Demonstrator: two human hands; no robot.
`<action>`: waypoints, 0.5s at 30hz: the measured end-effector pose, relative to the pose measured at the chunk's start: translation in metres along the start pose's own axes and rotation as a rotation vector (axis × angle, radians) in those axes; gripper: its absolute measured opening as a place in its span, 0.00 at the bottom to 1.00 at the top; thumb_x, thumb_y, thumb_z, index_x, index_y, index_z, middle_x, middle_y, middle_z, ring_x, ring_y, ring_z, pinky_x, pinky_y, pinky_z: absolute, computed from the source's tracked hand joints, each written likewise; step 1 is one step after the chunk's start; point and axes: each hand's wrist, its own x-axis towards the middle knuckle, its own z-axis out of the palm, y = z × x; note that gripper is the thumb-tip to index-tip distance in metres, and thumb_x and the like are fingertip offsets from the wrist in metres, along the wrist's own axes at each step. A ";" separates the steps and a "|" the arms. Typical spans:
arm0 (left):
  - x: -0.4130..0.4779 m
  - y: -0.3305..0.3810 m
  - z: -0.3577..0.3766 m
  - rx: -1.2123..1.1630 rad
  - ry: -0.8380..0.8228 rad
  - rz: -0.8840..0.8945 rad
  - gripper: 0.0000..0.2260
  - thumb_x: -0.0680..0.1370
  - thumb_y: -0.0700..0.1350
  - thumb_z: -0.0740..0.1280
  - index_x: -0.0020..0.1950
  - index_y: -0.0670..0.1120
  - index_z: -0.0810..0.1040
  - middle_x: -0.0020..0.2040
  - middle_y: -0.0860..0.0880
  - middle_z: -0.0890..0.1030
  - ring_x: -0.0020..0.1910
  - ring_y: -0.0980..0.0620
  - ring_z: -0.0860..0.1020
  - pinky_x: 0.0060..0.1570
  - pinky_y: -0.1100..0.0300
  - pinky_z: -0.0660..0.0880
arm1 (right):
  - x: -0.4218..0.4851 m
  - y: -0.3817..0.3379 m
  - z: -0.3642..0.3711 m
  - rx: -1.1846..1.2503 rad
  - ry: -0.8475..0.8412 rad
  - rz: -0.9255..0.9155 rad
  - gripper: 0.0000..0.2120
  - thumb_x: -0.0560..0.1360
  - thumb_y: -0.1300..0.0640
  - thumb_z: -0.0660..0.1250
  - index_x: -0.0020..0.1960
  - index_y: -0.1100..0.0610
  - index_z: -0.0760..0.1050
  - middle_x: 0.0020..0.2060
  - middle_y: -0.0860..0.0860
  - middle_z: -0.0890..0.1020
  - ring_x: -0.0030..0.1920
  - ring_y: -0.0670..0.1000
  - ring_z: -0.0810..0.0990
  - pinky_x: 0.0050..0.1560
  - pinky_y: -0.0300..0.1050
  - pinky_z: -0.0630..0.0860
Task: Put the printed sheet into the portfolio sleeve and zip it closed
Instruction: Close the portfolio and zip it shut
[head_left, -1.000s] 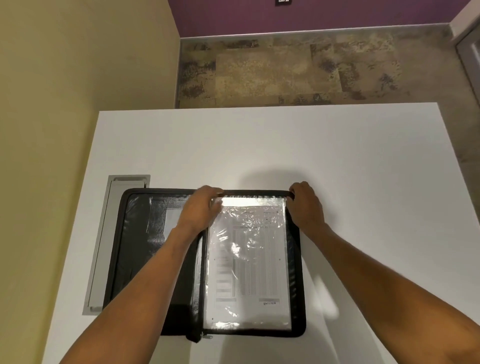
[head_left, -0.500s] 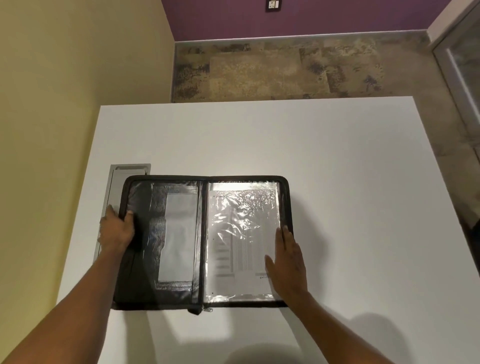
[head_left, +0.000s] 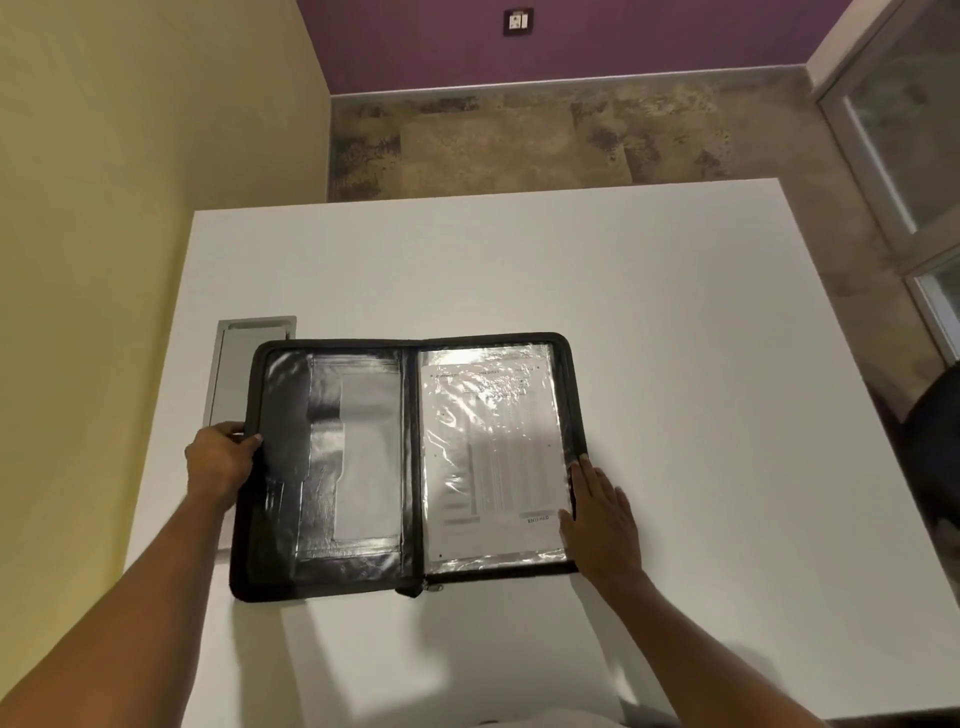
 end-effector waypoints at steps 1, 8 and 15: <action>-0.004 0.001 0.000 -0.008 -0.006 0.012 0.15 0.81 0.41 0.73 0.66 0.36 0.81 0.59 0.36 0.85 0.56 0.34 0.83 0.64 0.40 0.79 | -0.002 0.005 -0.002 -0.011 0.001 0.009 0.36 0.83 0.51 0.62 0.85 0.52 0.48 0.84 0.47 0.52 0.84 0.50 0.54 0.83 0.52 0.52; -0.037 0.013 0.011 -0.176 -0.092 0.018 0.12 0.76 0.37 0.78 0.57 0.36 0.84 0.51 0.33 0.85 0.49 0.35 0.85 0.57 0.35 0.82 | -0.014 0.044 -0.025 -0.125 0.011 0.034 0.36 0.79 0.53 0.68 0.82 0.56 0.58 0.80 0.53 0.65 0.78 0.55 0.67 0.76 0.54 0.65; -0.088 0.040 0.020 -0.212 -0.116 0.071 0.08 0.74 0.36 0.78 0.50 0.38 0.82 0.47 0.32 0.85 0.42 0.40 0.83 0.49 0.32 0.83 | -0.028 0.084 -0.040 -0.162 0.005 0.032 0.34 0.78 0.54 0.70 0.80 0.59 0.62 0.78 0.55 0.68 0.74 0.57 0.71 0.72 0.55 0.70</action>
